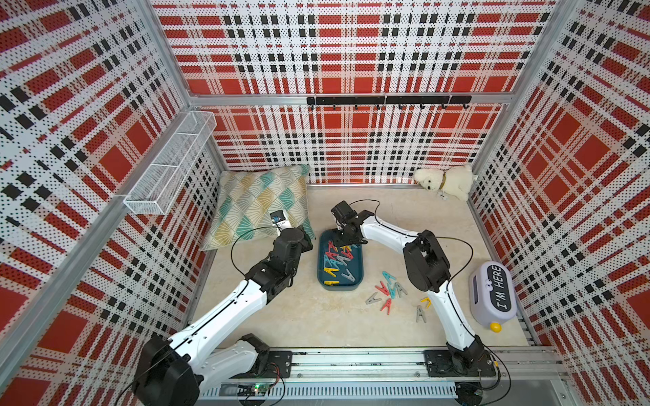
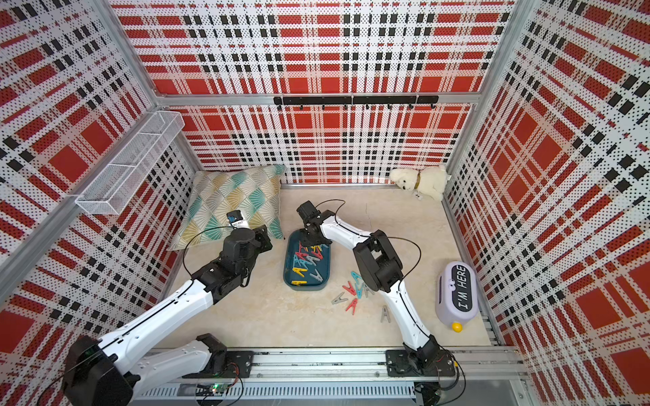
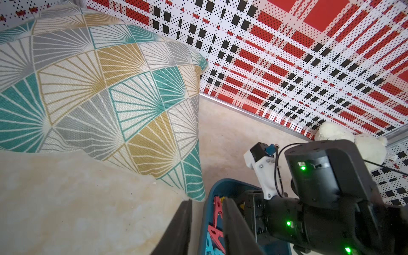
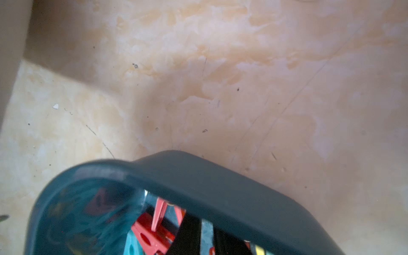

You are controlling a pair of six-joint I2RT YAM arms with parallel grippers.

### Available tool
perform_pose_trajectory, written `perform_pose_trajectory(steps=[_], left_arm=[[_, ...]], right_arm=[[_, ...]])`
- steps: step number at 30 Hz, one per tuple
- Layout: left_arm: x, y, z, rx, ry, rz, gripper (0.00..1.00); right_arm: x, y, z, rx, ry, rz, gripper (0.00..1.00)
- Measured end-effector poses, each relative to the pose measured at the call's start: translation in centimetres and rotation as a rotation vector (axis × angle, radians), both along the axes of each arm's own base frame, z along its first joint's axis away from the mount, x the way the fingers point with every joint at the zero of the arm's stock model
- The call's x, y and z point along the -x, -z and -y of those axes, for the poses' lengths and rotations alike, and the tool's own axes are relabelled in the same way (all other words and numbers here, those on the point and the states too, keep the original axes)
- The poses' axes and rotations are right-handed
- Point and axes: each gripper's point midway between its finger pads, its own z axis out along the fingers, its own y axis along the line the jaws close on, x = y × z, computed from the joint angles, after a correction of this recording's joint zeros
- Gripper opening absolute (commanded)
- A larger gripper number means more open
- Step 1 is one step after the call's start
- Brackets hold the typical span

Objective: Put the clothespins into the storage box
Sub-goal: Pick up the clothespin from the center of the board.

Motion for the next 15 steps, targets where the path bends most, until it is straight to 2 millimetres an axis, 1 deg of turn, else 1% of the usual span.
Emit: perform_pose_trajectory(steps=[3, 7, 11, 14, 15], left_arm=[[0.1, -0.1, -0.1, 0.002, -0.001, 0.003, 0.30], [0.1, -0.2, -0.2, 0.003, -0.003, 0.005, 0.30], [0.1, -0.3, -0.2, 0.003, -0.003, 0.006, 0.30], [0.1, -0.3, -0.2, 0.003, -0.003, 0.006, 0.30], [0.1, -0.3, -0.2, 0.003, -0.003, 0.006, 0.30]], right_arm=[[-0.1, -0.2, -0.2, -0.006, -0.002, 0.003, 0.17], [0.0, 0.0, 0.0, -0.005, 0.001, 0.005, 0.17], [1.1, -0.6, 1.1, 0.006, 0.005, 0.004, 0.20], [1.9, -2.9, 2.3, 0.005, 0.016, 0.033, 0.22], [2.1, -4.1, 2.7, -0.003, 0.022, 0.052, 0.22]])
